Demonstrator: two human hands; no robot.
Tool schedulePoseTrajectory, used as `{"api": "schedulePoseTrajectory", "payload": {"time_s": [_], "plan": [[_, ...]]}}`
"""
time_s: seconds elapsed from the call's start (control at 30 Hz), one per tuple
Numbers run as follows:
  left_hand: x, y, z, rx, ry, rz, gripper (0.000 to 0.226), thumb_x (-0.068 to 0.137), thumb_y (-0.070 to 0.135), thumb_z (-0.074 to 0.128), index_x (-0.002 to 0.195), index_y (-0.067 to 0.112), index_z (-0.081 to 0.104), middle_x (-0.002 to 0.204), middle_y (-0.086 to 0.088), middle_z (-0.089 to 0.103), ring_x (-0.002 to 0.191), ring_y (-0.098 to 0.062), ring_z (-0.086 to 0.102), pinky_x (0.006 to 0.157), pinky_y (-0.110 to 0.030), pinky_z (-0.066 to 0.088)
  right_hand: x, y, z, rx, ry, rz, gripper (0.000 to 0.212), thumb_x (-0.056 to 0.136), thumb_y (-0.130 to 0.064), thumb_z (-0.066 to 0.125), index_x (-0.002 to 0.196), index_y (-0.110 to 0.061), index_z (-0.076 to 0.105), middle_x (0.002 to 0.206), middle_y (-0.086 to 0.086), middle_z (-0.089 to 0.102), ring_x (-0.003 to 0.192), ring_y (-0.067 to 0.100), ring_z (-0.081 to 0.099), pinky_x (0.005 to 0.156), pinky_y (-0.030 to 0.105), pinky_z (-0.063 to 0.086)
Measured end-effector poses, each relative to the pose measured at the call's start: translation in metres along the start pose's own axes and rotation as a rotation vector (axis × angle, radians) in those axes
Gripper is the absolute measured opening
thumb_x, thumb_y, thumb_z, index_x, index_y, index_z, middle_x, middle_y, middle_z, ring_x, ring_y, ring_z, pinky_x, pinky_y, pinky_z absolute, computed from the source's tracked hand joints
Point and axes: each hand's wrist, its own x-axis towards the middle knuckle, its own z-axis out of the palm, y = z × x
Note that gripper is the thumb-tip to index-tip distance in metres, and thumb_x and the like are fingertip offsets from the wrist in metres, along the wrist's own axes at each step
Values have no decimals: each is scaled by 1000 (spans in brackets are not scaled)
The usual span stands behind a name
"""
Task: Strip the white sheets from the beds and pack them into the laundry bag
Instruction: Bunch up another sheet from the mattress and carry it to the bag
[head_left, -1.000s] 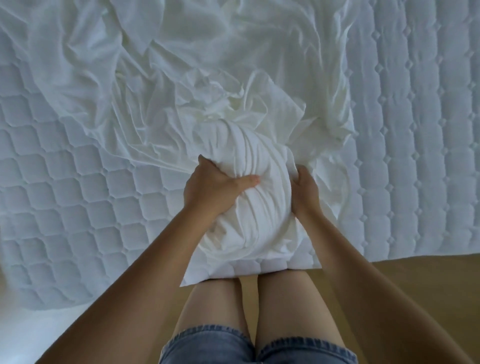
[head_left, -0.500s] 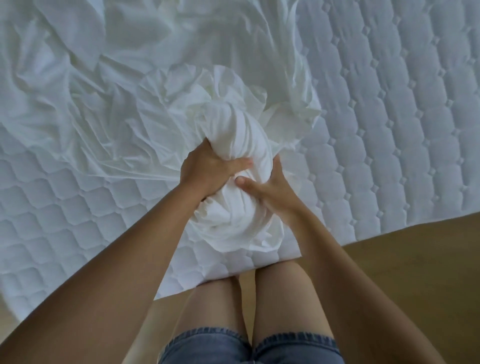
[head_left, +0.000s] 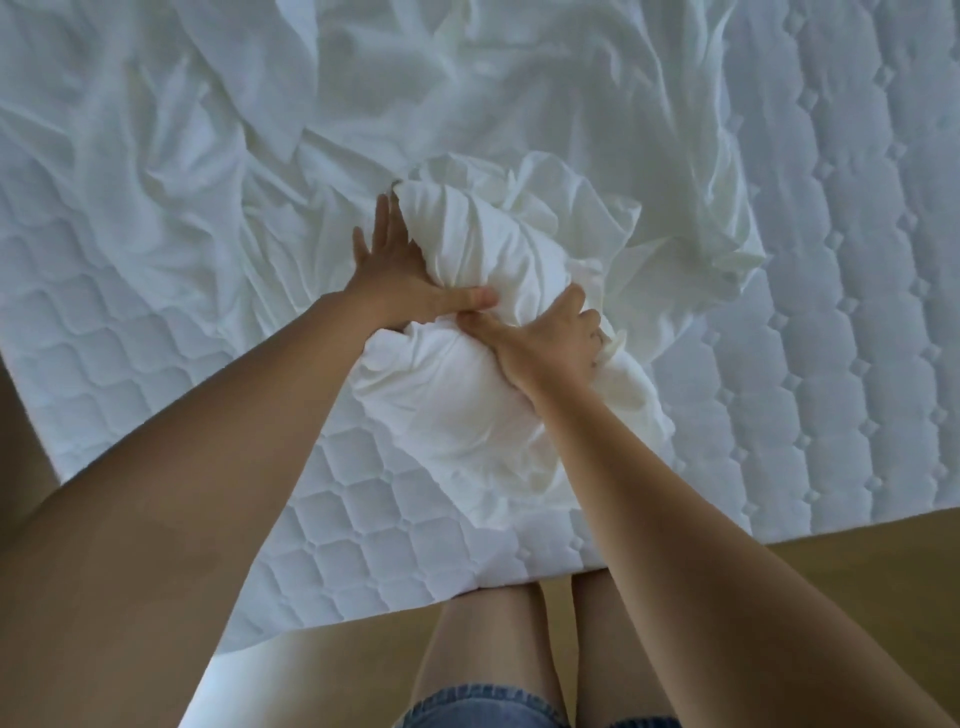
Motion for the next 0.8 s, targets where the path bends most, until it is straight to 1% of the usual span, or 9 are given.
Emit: {"api": "schedulePoseTrajectory", "payload": {"time_s": [0.1,0.17,0.2,0.27,0.33,0.4,0.53,0.67,0.8], "plan": [[12,-2,7,-315,38,11,135,36,81,73,147,19,28,148,1,37,141,-20,31,114,-37,29,9,1,-4,-3,41,-18,116,55,-68,77,145,-19,22,142,7,37,135,28,32,108,39,29],[9,-1,19,-593,64,0,122,39,66,83,141,20,35,129,11,50,120,-10,51,82,-12,48,13,9,-10,27,52,-38,114,55,-65,79,146,-22,24,141,3,38,134,25,35,108,38,30],[5,-2,25,-689,48,-27,123,43,59,87,145,22,29,128,15,49,114,-6,51,71,-7,47,14,16,-12,37,48,-51,113,55,-63,80,145,-24,26,139,0,38,132,24,36,108,37,31],[-6,0,35,-773,4,-68,119,41,59,87,142,26,33,125,16,54,107,-4,56,68,-14,50,12,26,-17,27,43,-71,108,53,-61,82,142,-29,29,132,-4,36,129,21,37,107,35,31],[-11,2,40,-776,-23,-81,84,44,60,87,116,31,55,108,16,64,91,-3,64,64,-21,51,11,32,-20,6,56,-93,108,52,-61,83,141,-31,31,136,-4,33,130,21,35,110,36,29],[-15,6,40,-763,-35,-86,56,52,57,86,95,36,58,95,16,65,83,-6,65,67,-22,51,9,33,-20,-6,71,-120,111,52,-61,83,144,-32,27,147,-3,25,138,21,26,115,42,23],[-22,4,45,-719,63,-156,111,21,82,76,115,26,61,115,-1,62,108,-21,60,92,-32,51,5,32,-17,19,13,-159,126,43,-68,82,146,-38,17,151,-6,27,141,21,24,114,51,23],[-31,4,49,-993,-4,-73,70,58,42,88,120,26,58,103,14,66,88,0,64,59,-9,48,7,38,-19,88,-37,-197,132,35,-70,82,146,-36,21,144,-11,39,132,16,41,109,47,36],[-56,-5,63,-1184,-6,-47,58,64,22,87,117,16,64,103,3,73,92,-11,70,79,-27,56,-1,49,-20,15,-58,-300,135,35,-73,80,148,-31,19,147,-10,36,135,15,37,111,45,33]]}}
